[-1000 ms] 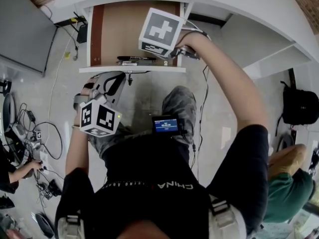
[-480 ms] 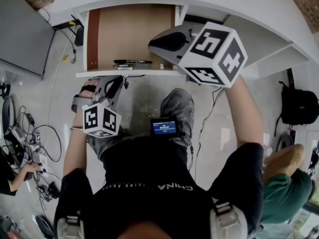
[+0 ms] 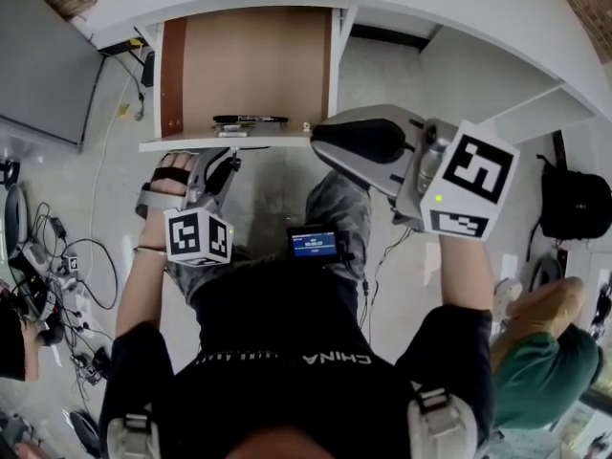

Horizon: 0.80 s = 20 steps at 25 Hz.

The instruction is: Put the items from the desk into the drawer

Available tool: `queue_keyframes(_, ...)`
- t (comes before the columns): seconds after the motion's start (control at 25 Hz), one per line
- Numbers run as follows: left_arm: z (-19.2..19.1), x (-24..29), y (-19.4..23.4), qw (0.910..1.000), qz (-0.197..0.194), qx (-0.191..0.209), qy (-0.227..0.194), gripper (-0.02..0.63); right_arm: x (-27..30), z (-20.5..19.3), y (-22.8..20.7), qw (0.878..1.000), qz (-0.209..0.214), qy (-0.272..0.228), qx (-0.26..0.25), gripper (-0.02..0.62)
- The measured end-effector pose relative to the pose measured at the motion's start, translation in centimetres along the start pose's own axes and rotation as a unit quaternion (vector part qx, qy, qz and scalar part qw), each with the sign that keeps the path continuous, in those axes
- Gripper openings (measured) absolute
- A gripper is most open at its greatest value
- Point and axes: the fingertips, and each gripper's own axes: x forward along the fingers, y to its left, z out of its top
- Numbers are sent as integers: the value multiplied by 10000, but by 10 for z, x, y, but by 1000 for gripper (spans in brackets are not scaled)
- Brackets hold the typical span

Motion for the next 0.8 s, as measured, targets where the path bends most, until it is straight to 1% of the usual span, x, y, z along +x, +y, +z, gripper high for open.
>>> queue_keyframes(0.12, 1, 3, 4, 9997, 227, 21, 47, 122, -1, -13, 5, 10000, -49, 6, 58, 25)
queue_keyframes(0.16, 1, 4, 6, 9993, 348, 66, 78, 112, 0, -18, 6, 9999, -74, 9, 82, 25)
queue_keyframes(0.24, 1, 4, 10, 9982, 554, 158, 150, 48, 1, -26, 8, 9999, -87, -1, 146, 25)
queue_keyframes(0.32, 2, 5, 12, 9977, 623, 190, 199, 48, 2, -31, 11, 9997, -84, -48, 222, 25)
queue_keyframes(0.52, 2, 4, 11, 9989, 413, 55, 203, 41, 5, -37, 10, 9988, -156, -212, 401, 25)
queue_keyframes(0.64, 5, -1, 19, 9997, 181, -95, 136, 41, 10, -39, 9, 9989, -321, -162, 300, 25)
queue_keyframes(0.8, 11, -10, 40, 9989, -139, -445, -17, 44, 17, -43, 7, 9990, -439, 44, 106, 25)
